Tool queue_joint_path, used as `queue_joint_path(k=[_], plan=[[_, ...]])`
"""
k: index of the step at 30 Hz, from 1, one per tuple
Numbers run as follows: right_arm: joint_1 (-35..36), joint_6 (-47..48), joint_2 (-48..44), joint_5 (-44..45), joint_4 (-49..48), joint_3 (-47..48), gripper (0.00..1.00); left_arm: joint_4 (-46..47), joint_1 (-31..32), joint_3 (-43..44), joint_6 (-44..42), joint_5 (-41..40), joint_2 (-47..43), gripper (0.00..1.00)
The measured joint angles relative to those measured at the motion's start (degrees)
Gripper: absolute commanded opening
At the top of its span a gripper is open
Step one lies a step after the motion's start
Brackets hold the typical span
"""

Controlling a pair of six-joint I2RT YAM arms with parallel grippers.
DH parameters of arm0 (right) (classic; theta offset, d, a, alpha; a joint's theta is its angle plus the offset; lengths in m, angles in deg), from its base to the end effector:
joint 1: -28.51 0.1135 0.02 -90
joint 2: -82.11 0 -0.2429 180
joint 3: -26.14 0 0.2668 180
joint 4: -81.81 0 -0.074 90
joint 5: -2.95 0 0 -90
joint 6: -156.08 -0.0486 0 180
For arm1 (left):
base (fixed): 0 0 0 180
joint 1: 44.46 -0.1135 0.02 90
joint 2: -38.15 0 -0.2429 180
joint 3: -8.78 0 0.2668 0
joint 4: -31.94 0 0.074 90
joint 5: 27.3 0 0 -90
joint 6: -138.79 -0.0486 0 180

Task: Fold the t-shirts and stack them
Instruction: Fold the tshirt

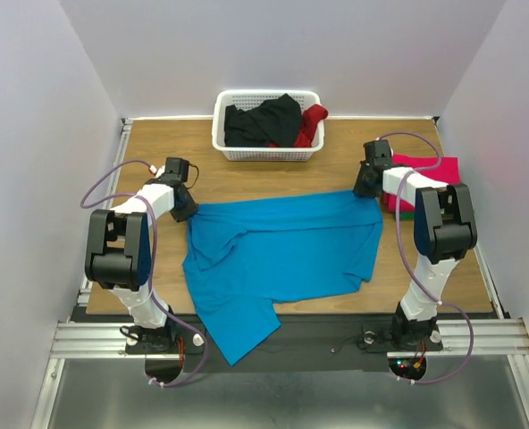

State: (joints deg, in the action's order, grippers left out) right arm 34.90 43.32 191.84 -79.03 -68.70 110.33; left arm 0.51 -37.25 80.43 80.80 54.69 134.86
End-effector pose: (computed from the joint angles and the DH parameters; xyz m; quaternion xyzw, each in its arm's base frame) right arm 0.4109 0.0392 0.1270 0.1563 0.9388 0.0109 0.3069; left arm 0.3555 -0.0381 0.1399 -0.2248 0.9286 -0.0335 0.2933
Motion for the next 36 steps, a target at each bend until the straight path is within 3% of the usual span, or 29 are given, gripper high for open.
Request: queue_joint_path(k=[5,8,14,18,20,23,31,36], plan=[[0.00,-0.13,0.74,1.22,-0.39,0.76,0.25,0.52,-3.78,-0.11,-0.04,0.94,0.02,0.33],[0.00,-0.17,0.76,1.51,-0.42,0.76,0.25,2.49,-7.19,-1.01,-0.07,3.80,0.02,0.25],[-0.02,-0.15,0.79,1.44,-0.44,0.76,0.25,4.48,-11.98,-2.75,-0.04,10.19,0.02,0.26],[-0.02,-0.11,0.79,1.33,-0.44,0.76,0.23,5.05,-12.02,-2.58,-0.28,12.55,0.02,0.38],[-0.07,-0.07,0.79,1.20,-0.44,0.76,0.22,5.05,-12.09,-2.25,-0.46,13.66,0.00,0.50],[-0.11,0.11,0.76,1.18,-0.44,0.76,0.22,5.07,-12.09,-1.62,-1.03,14.95,-0.33,0.93],[-0.35,0.17,0.61,0.50,-0.31,0.79,0.22,1.64,-11.43,-1.29,0.70,11.54,-9.94,0.99],[-0.42,0.48,-0.02,-0.20,0.09,0.76,0.22,2.60,-5.46,-0.79,1.97,10.97,-15.41,0.98]])
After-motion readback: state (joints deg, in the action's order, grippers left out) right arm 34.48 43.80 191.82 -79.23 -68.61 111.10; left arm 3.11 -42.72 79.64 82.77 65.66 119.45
